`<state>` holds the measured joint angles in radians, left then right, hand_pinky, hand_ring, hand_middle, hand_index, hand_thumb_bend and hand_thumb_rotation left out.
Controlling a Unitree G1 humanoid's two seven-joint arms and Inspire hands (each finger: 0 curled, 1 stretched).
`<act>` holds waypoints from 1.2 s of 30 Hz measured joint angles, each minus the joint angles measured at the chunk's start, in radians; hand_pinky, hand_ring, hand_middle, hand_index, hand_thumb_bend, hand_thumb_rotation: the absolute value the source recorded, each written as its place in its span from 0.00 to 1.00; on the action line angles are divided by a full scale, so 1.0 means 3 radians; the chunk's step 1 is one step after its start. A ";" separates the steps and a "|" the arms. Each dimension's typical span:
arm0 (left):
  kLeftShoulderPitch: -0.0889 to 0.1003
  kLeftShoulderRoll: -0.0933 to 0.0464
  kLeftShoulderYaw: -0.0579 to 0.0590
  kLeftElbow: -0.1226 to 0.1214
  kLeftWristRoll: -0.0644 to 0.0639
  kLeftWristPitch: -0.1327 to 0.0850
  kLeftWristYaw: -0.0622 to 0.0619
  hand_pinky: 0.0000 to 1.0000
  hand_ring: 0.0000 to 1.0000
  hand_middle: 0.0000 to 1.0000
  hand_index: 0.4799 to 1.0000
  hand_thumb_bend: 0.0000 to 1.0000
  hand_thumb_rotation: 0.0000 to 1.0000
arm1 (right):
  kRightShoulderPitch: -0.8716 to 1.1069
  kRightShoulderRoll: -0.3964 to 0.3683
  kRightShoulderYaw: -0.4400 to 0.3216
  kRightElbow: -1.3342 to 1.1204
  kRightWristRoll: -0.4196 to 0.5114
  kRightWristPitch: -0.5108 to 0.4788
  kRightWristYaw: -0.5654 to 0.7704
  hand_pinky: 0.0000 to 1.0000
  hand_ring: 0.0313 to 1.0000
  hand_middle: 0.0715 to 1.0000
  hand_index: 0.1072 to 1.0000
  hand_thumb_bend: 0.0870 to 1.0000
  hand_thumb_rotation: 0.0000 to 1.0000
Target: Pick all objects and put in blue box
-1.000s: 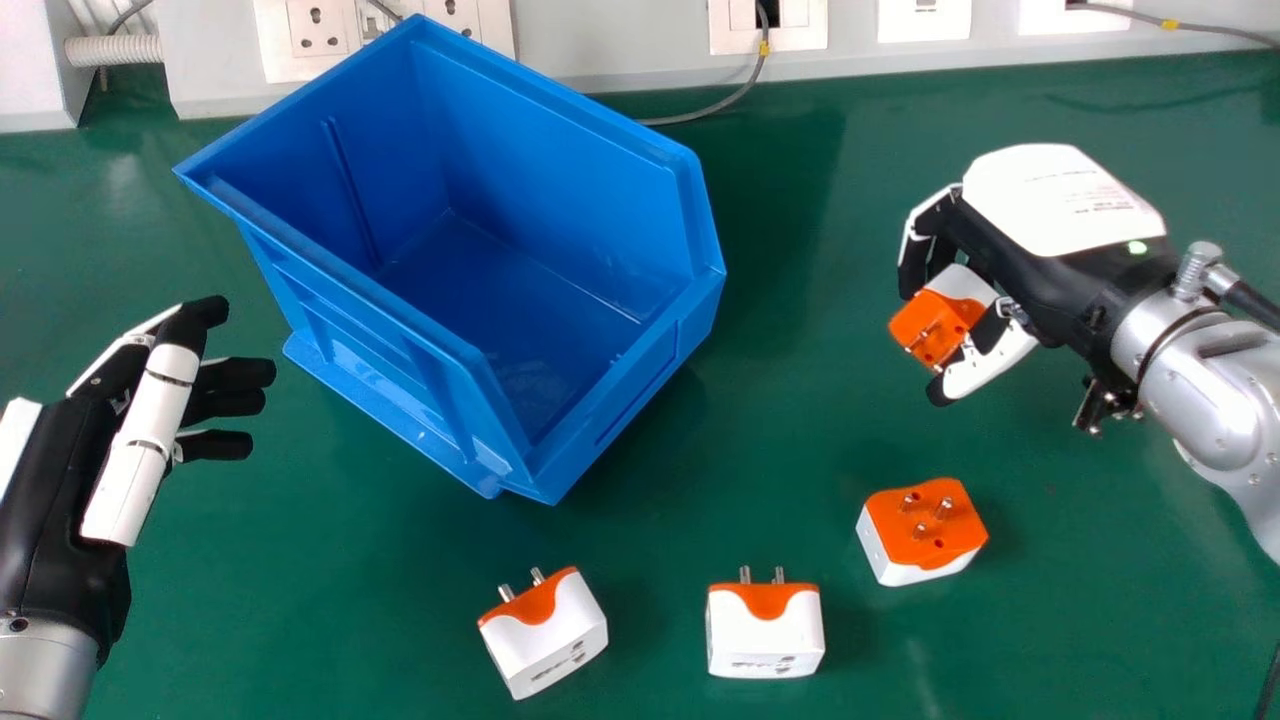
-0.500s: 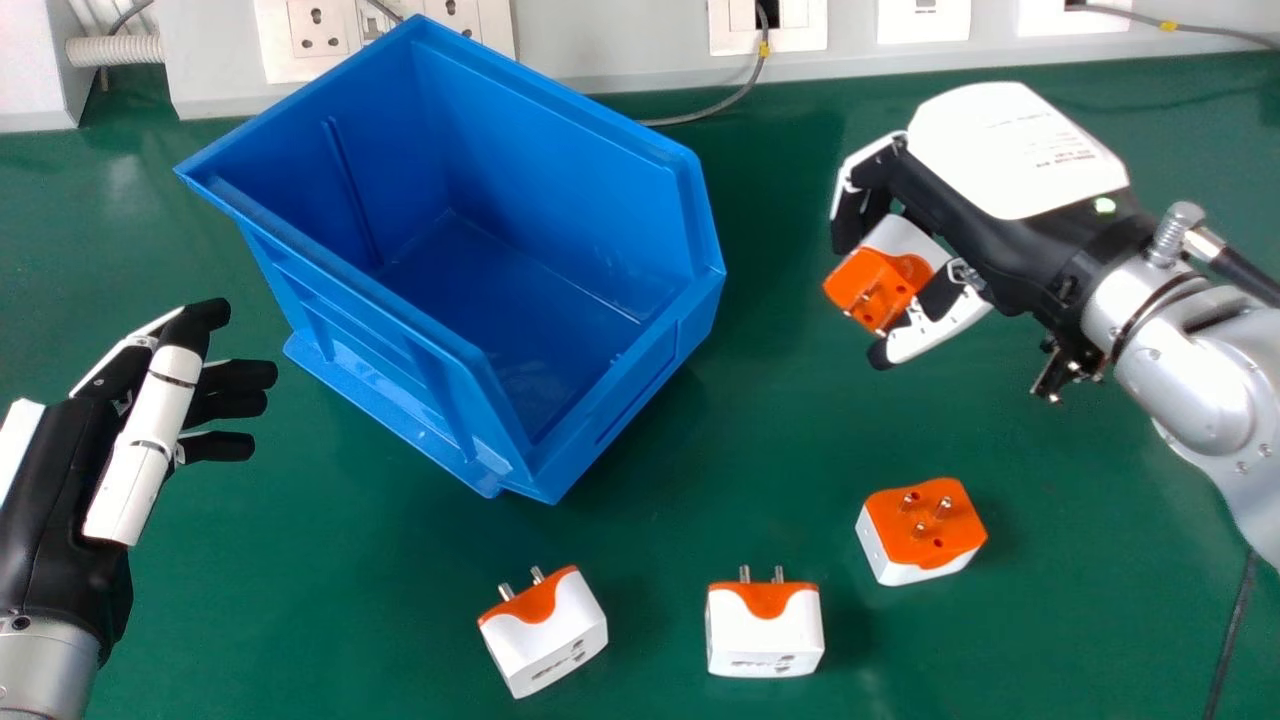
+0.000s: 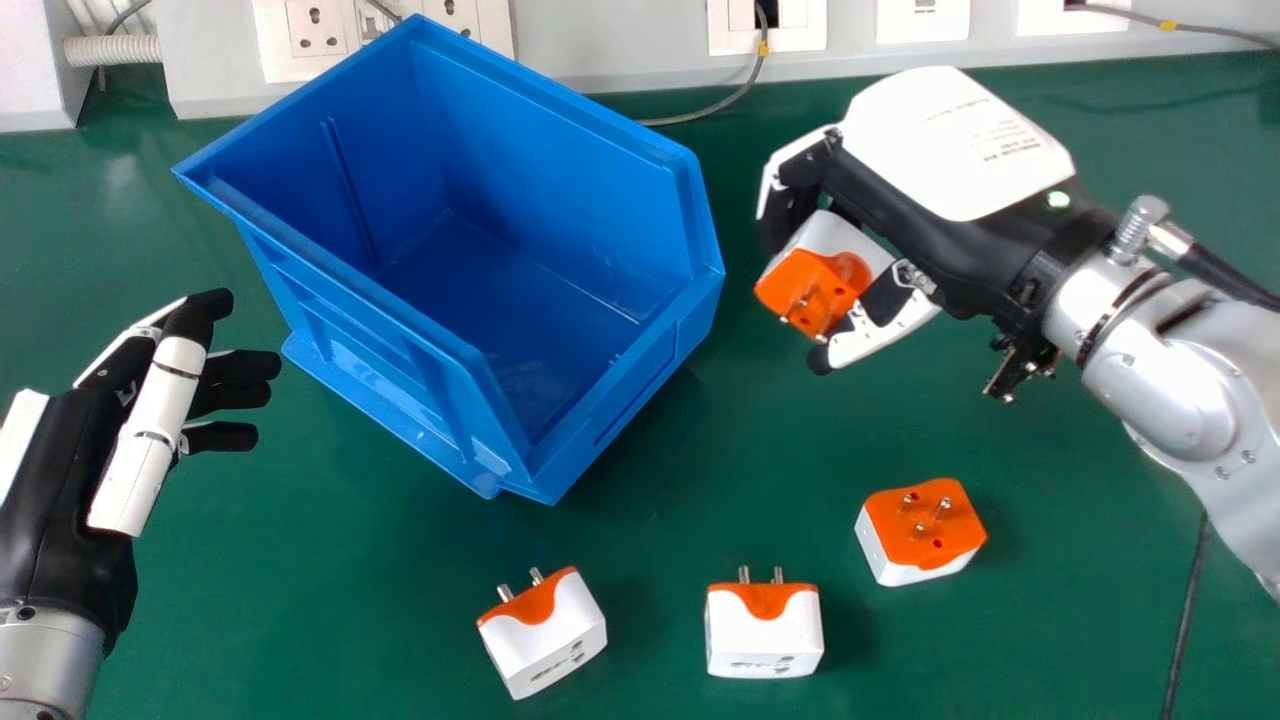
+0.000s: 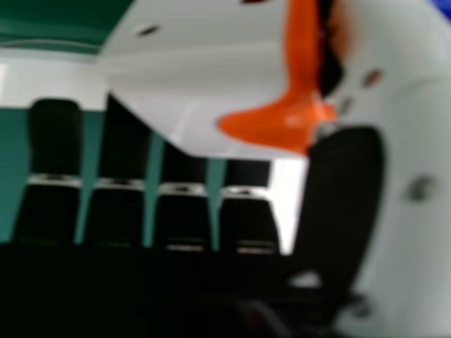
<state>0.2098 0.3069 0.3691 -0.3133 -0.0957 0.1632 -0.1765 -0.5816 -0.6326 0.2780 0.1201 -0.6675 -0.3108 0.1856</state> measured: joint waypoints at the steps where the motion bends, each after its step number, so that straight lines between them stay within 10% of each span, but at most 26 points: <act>1: -0.0002 0.0000 -0.0001 0.0001 0.0002 0.0000 0.0001 0.65 0.71 0.70 0.67 0.50 0.91 | 0.0000 0.0007 0.0000 -0.0023 0.0014 -0.0030 0.0009 0.35 0.42 0.48 0.42 0.45 0.00; 36: -0.0029 -0.0019 -0.0142 -0.0093 0.0066 0.0077 0.0073 0.65 0.71 0.70 0.66 0.47 0.91 | -0.0486 0.0725 0.0243 0.0752 -0.0060 -0.0447 -0.0017 0.34 0.41 0.49 0.45 0.44 0.00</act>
<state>0.2012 0.3011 0.3266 -0.3411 -0.0758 0.1864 -0.1546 -0.7273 -0.4151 0.3508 0.3457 -0.6855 -0.4447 0.1804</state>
